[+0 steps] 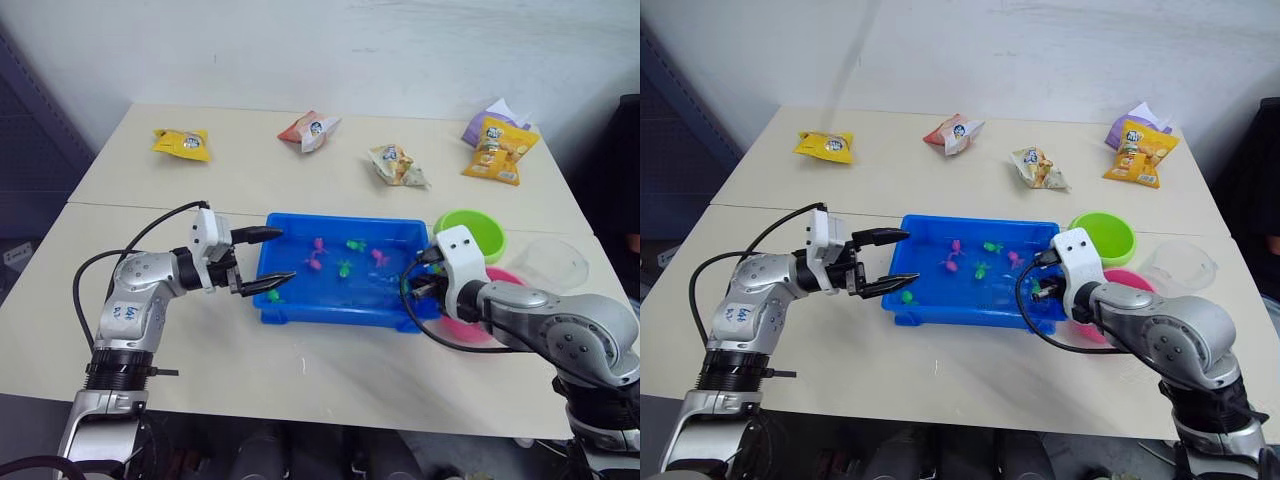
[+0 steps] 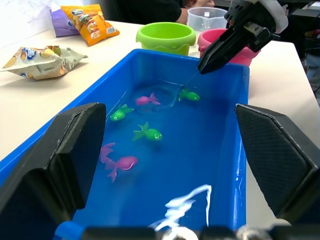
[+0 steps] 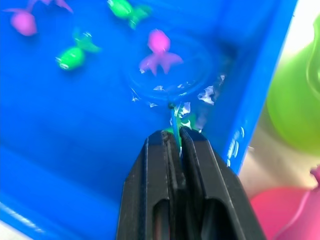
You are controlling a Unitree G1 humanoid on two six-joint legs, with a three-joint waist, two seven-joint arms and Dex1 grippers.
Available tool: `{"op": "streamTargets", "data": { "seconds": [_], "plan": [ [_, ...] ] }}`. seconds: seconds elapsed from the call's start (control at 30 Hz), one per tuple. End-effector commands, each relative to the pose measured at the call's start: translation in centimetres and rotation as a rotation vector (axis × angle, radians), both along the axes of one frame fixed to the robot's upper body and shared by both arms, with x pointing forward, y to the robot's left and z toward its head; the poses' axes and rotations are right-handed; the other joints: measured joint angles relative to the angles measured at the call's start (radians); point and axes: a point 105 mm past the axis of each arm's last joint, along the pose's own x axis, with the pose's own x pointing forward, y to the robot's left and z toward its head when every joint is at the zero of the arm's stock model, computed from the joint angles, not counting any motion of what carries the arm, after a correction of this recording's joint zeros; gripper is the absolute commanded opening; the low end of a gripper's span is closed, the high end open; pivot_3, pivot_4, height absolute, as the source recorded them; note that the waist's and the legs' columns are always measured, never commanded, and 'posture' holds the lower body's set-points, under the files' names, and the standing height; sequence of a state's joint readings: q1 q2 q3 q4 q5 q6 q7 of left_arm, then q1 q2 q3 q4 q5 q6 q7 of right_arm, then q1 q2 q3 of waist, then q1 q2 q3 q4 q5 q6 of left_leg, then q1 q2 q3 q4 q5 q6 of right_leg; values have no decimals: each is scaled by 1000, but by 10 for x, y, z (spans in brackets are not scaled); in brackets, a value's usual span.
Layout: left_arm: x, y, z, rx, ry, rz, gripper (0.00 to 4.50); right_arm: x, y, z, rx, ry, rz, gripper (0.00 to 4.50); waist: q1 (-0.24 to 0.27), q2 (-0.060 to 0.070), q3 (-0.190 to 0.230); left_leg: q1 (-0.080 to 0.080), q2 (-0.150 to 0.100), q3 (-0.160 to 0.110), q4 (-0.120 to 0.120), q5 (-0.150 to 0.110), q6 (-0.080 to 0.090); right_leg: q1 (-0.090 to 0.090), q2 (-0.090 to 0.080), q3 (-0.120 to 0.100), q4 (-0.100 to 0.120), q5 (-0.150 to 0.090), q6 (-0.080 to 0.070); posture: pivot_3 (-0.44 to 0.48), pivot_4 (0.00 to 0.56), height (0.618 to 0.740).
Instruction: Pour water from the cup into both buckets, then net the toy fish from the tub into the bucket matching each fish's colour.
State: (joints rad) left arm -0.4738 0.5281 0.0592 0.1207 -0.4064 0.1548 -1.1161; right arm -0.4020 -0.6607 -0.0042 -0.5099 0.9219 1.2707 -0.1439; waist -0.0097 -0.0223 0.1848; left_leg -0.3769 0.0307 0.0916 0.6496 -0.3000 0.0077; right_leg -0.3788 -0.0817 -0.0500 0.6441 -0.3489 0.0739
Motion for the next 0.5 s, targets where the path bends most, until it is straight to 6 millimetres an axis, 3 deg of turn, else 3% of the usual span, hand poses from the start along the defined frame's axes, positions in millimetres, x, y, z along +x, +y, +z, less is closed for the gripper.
{"op": "streamTargets", "data": {
  "seconds": [0.03,0.3,0.5],
  "plan": [
    [-5,-3,10,-13,-39,-22,4421,-2,3,11,20,-86,25,0,0,0,0,0,0,0,0,0,0,0,0,0,0,0,0,0,150,738],
    [-4,-3,10,-12,-35,-25,4421,-12,6,16,77,-122,70,0,-6,0,0,0,0,0,0,0,0,0,0,0,0,0,0,0,150,738],
    [-5,-4,11,-7,-36,-49,4421,-30,-6,31,105,-176,101,0,-5,0,0,0,0,0,-1,0,0,0,0,0,-1,0,0,0,150,738]
  ]
}}
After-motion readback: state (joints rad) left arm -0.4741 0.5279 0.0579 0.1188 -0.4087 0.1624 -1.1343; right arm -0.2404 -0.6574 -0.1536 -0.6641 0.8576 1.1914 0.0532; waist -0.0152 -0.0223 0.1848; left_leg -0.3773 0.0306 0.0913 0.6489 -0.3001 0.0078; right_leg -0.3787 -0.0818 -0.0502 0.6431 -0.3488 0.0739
